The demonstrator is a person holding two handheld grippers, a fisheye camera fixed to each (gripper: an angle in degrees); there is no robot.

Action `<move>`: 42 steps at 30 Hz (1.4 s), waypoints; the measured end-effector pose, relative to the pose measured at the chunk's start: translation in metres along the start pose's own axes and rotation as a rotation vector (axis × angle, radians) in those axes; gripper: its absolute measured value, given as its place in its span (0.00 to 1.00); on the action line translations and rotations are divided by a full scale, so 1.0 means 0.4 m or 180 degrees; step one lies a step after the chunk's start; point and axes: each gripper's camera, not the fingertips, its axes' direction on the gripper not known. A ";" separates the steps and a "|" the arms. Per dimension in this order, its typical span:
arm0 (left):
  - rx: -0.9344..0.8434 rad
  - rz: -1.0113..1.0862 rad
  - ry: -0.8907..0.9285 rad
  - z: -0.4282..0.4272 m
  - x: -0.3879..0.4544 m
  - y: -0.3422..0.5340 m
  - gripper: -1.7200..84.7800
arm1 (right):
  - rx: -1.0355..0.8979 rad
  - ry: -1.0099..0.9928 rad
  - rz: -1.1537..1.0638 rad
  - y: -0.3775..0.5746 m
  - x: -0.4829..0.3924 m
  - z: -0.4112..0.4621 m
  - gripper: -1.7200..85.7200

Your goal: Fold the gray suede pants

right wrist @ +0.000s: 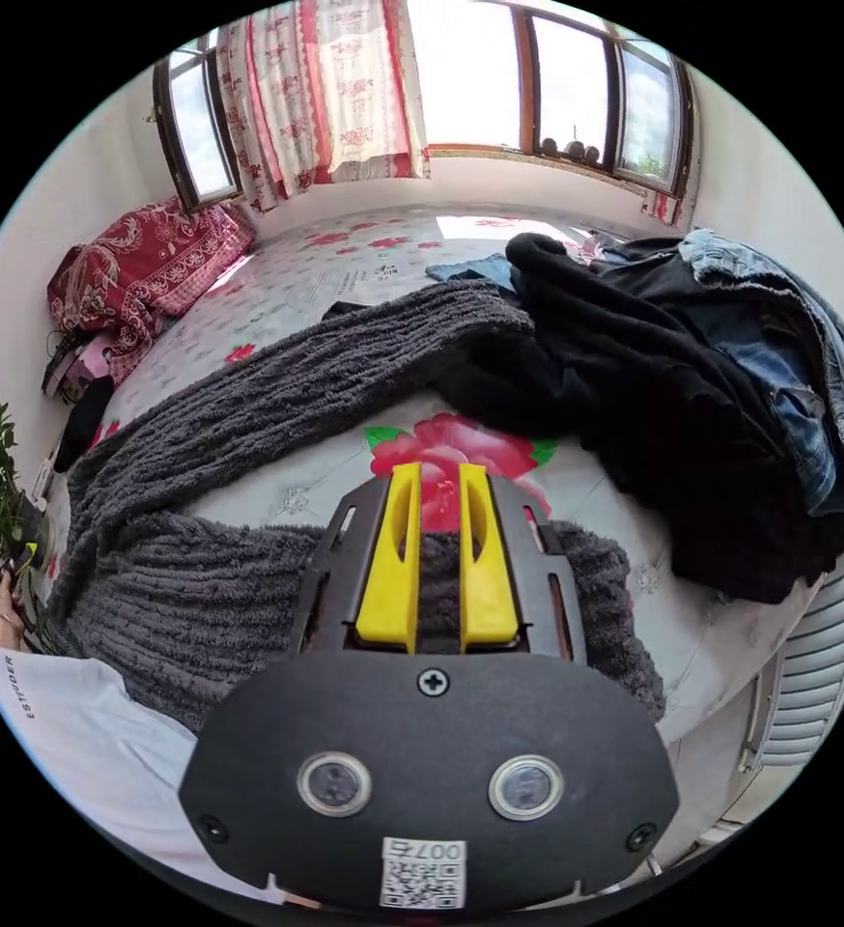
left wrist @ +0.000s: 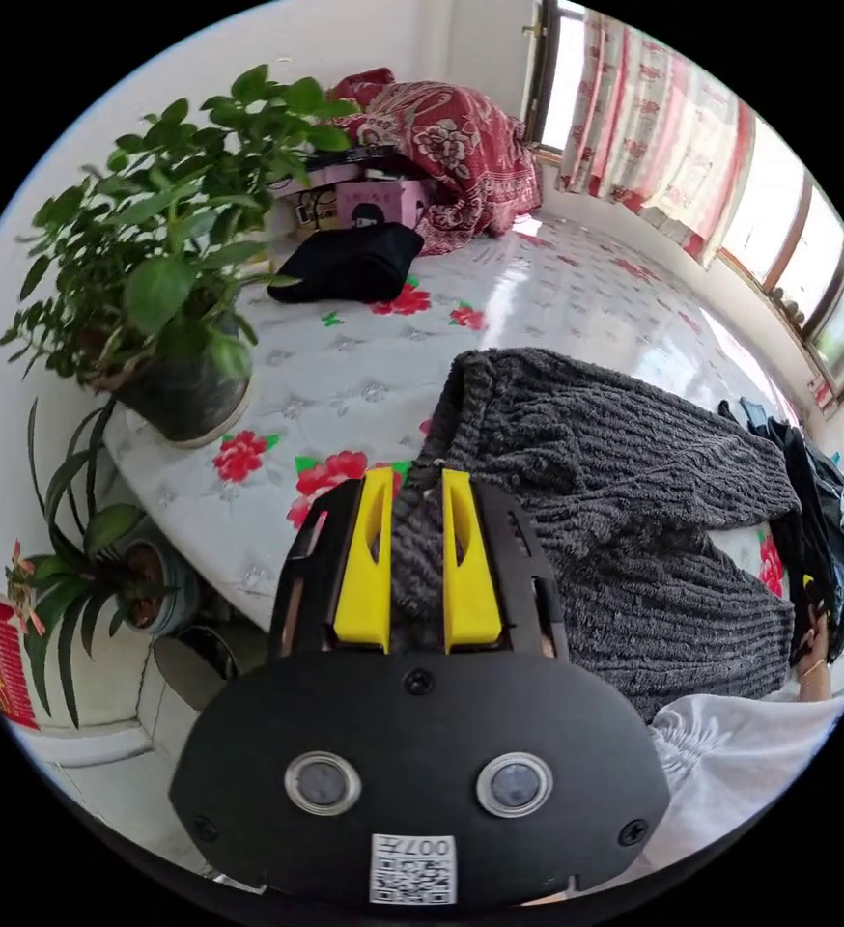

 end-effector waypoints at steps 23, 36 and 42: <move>-0.0807 0.1096 -0.0513 0.475 0.294 -0.403 0.01 | -0.1127 0.0124 -0.0758 -0.875 -0.226 0.592 0.04; 0.1077 0.0571 0.1076 -0.150 -0.004 -0.195 0.01 | 0.1077 -0.0343 -0.0530 -0.547 -0.013 -0.383 0.02; 0.0625 0.0352 0.1408 -0.201 -0.221 0.111 0.01 | 0.0623 0.0004 0.0285 -0.128 0.168 -0.591 0.03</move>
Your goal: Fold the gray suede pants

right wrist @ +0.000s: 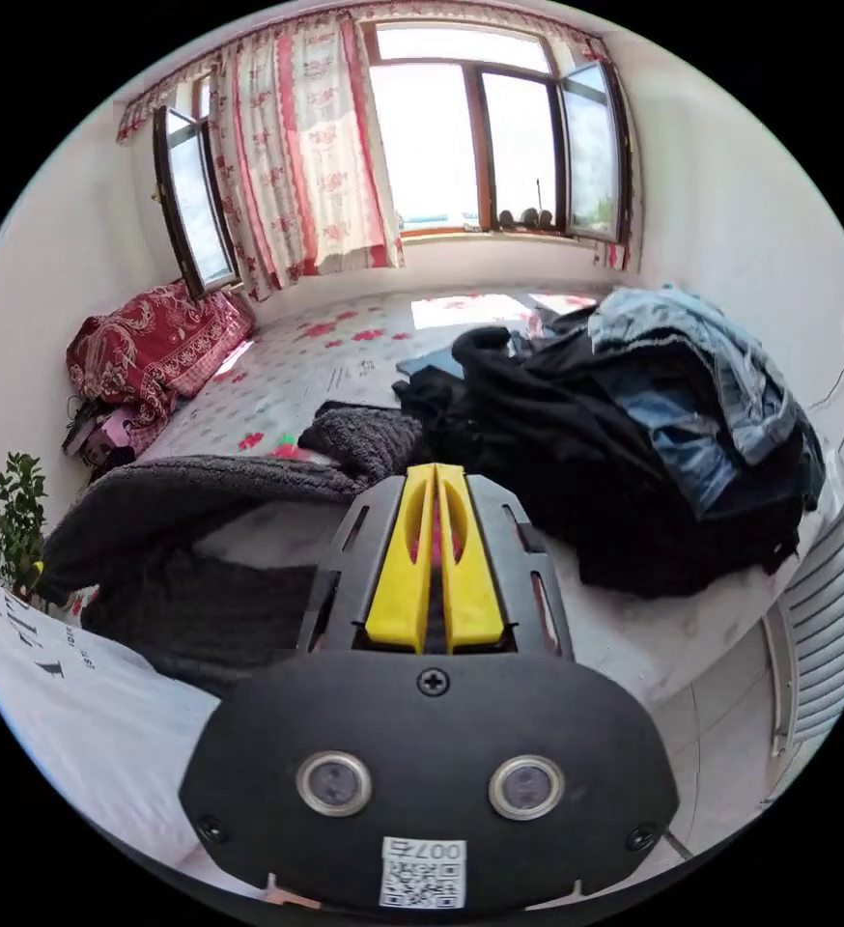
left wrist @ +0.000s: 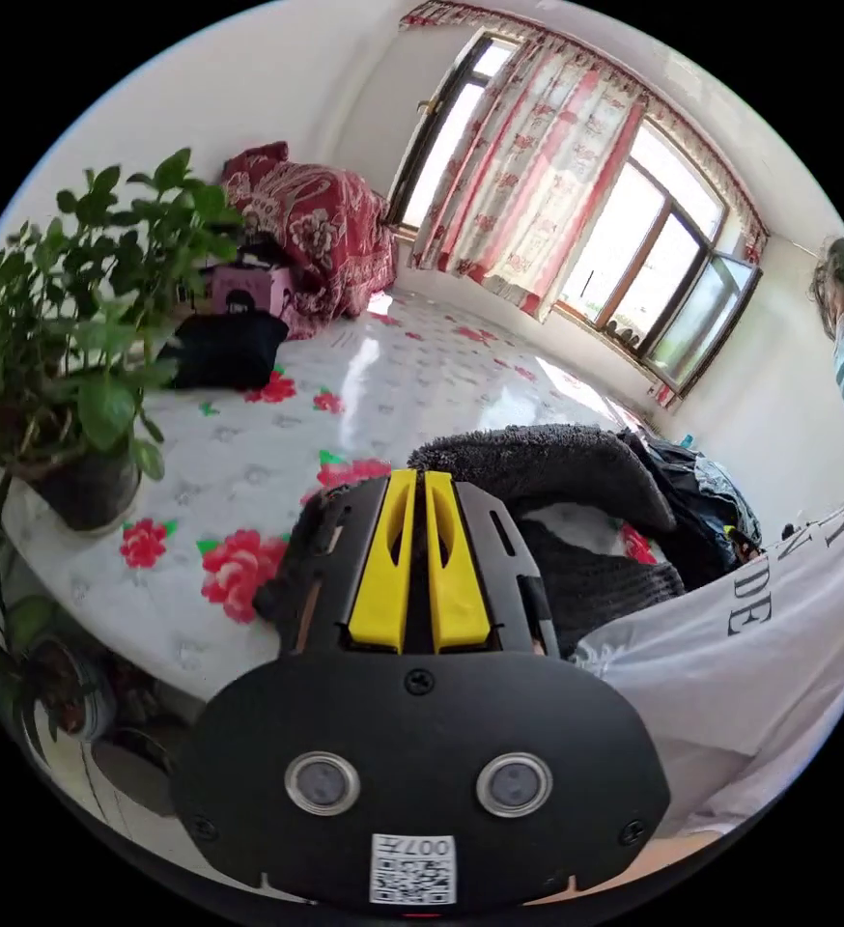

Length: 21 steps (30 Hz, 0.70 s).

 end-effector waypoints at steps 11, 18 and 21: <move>-0.0460 -0.0543 -0.0116 0.097 -0.126 0.137 0.01 | -0.0868 -0.0404 -0.0177 0.020 -0.105 0.260 0.10; -0.0128 -0.0599 -0.0043 0.028 -0.139 0.051 0.01 | -0.1435 0.0062 -0.0689 -0.210 -0.225 0.571 0.10; -0.0091 -0.0761 -0.0031 0.017 -0.157 0.025 0.01 | -0.1719 0.0169 -0.0722 -0.246 -0.195 0.634 0.08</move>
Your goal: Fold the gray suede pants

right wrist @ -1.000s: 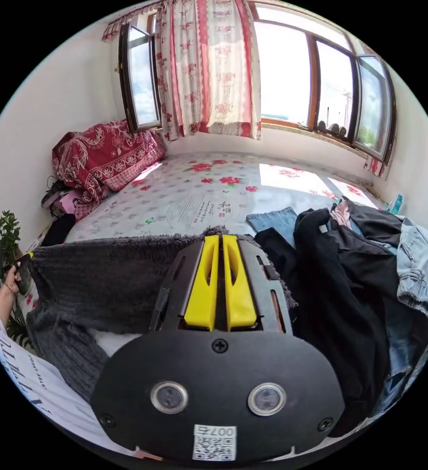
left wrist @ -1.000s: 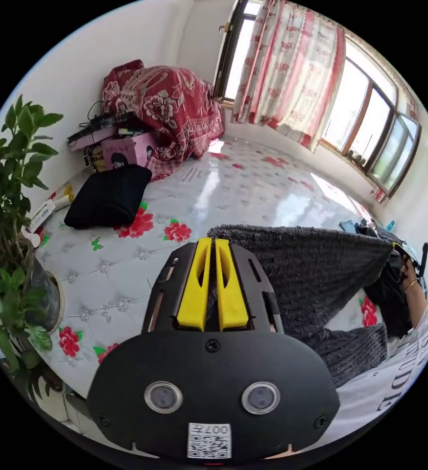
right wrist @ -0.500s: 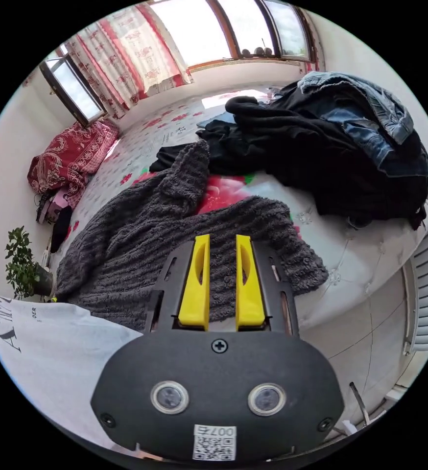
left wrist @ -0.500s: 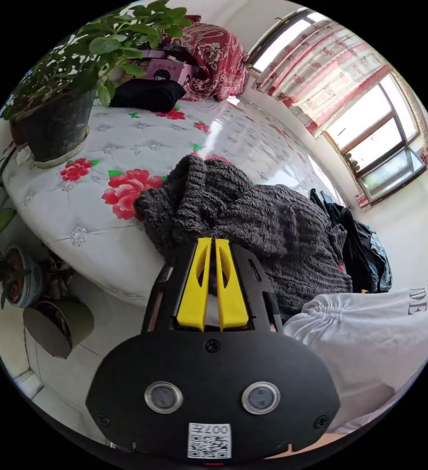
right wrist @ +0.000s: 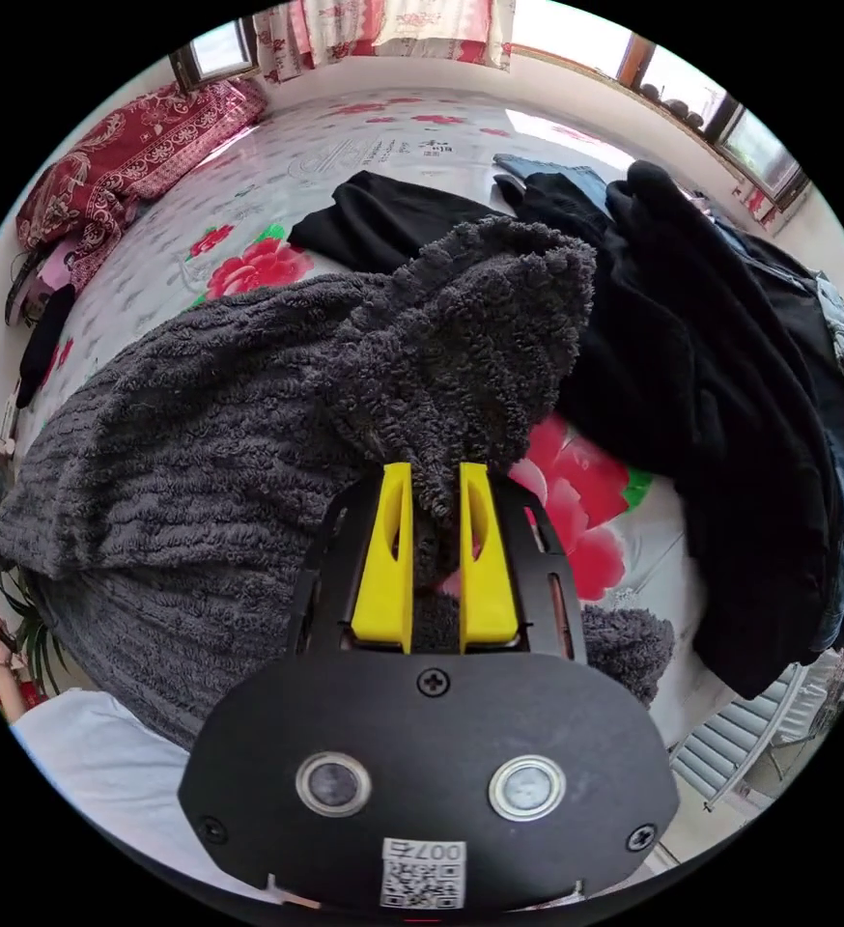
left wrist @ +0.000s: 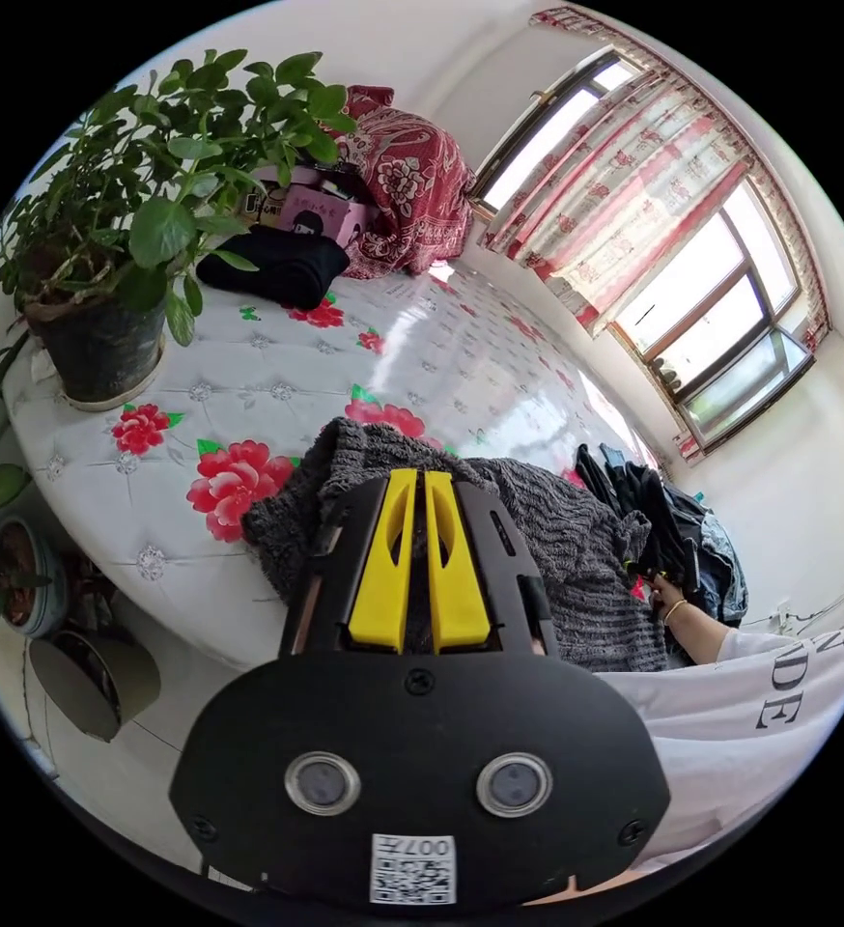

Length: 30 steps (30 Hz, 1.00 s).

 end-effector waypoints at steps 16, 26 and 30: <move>-0.0792 0.0133 -0.0295 -0.007 -0.088 0.106 0.01 | 0.1282 -0.1511 0.1820 0.725 0.737 -0.390 0.08; -0.0966 -0.0265 -0.0526 0.115 -0.109 0.119 0.02 | 0.1475 -0.1077 0.2384 0.880 0.831 -0.328 0.15; -0.0899 -0.0301 -0.0601 0.124 -0.099 0.115 0.01 | 0.1120 -0.1066 0.2291 0.771 0.854 -0.240 0.13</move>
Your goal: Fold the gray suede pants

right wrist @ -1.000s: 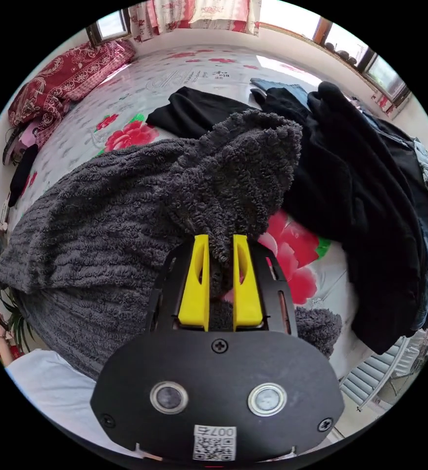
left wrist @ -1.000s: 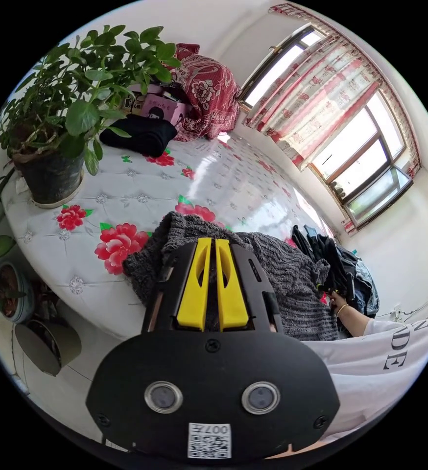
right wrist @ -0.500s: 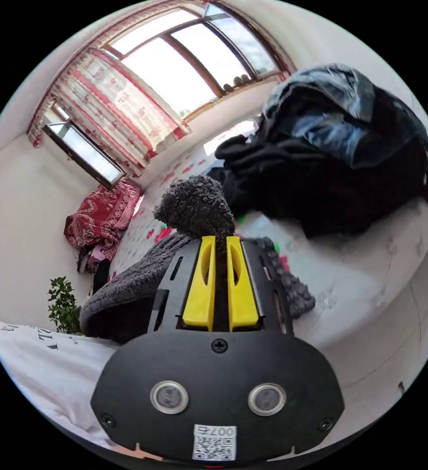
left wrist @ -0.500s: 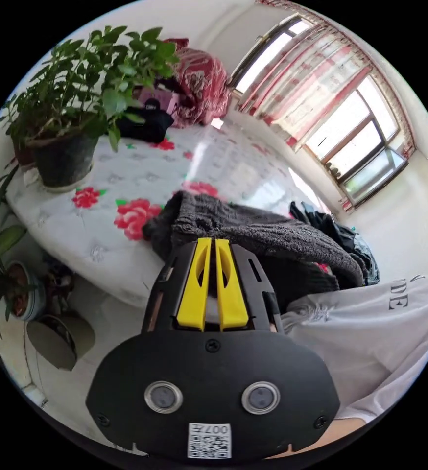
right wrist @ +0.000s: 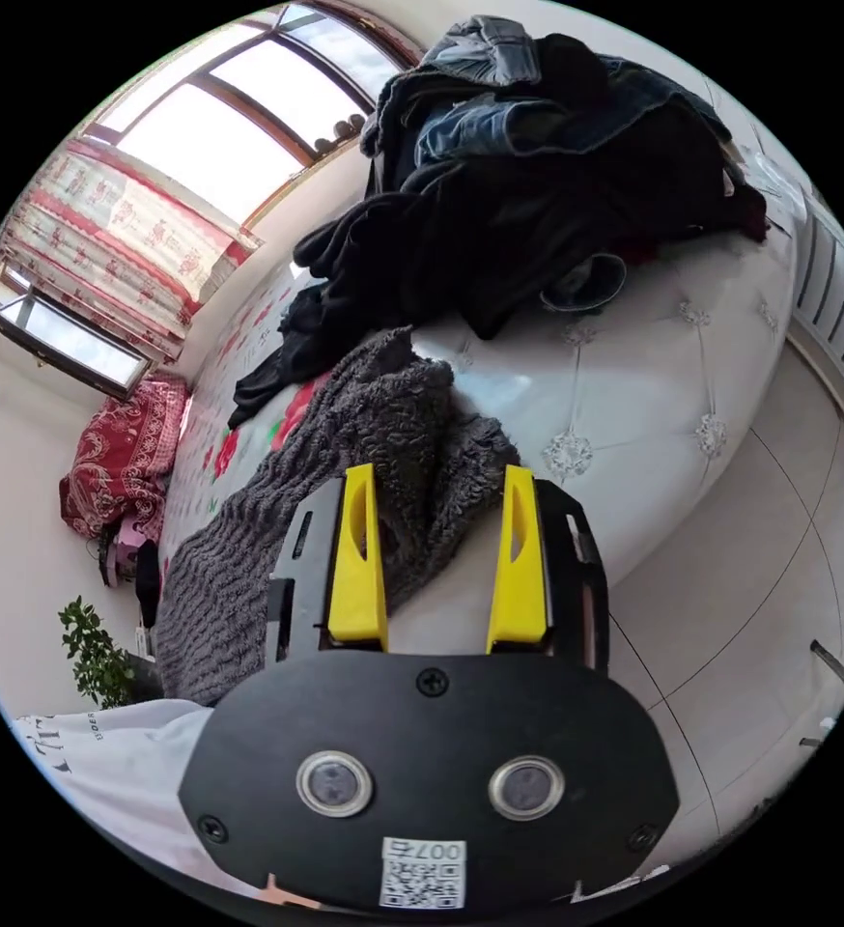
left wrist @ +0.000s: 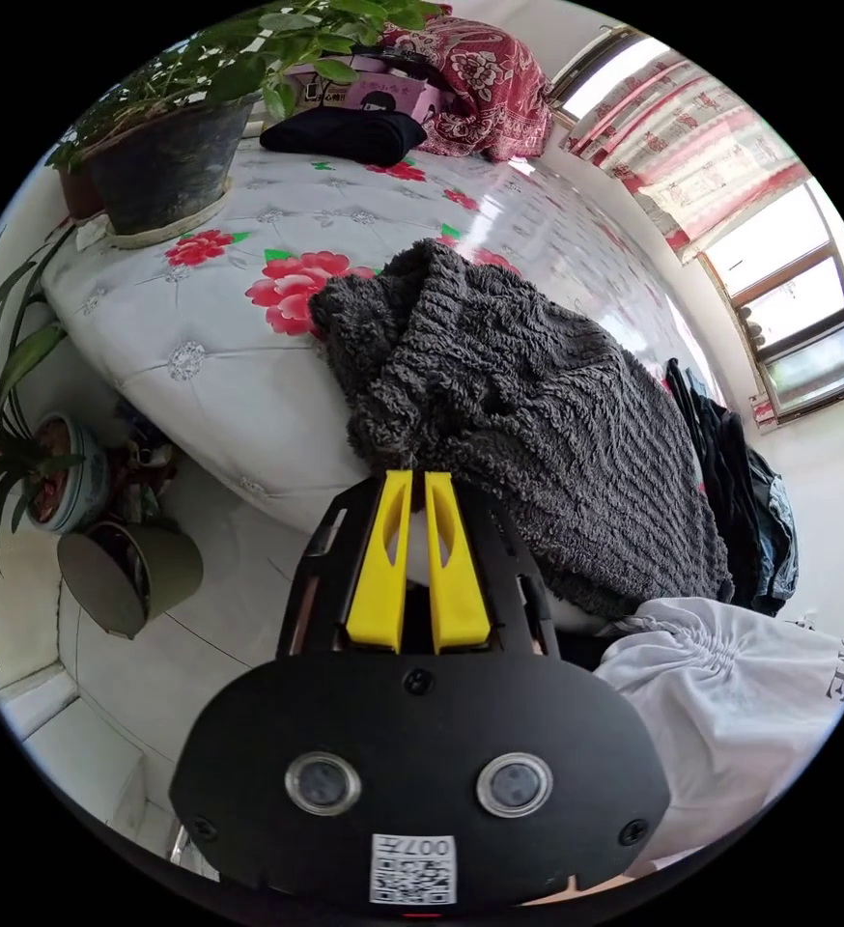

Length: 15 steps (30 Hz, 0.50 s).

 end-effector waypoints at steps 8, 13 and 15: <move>0.0006 0.0057 -0.0121 -0.029 0.033 0.025 0.02 | 0.0573 0.0150 -0.0413 -0.090 -0.085 -0.132 0.05; 0.0135 0.0103 0.0162 -0.035 0.048 0.063 0.06 | 0.0213 0.0978 0.0055 -0.059 0.037 -0.077 0.05; 0.0211 0.0029 0.0315 -0.062 0.027 0.069 0.08 | 0.0348 0.0901 0.0127 -0.016 0.036 -0.076 0.06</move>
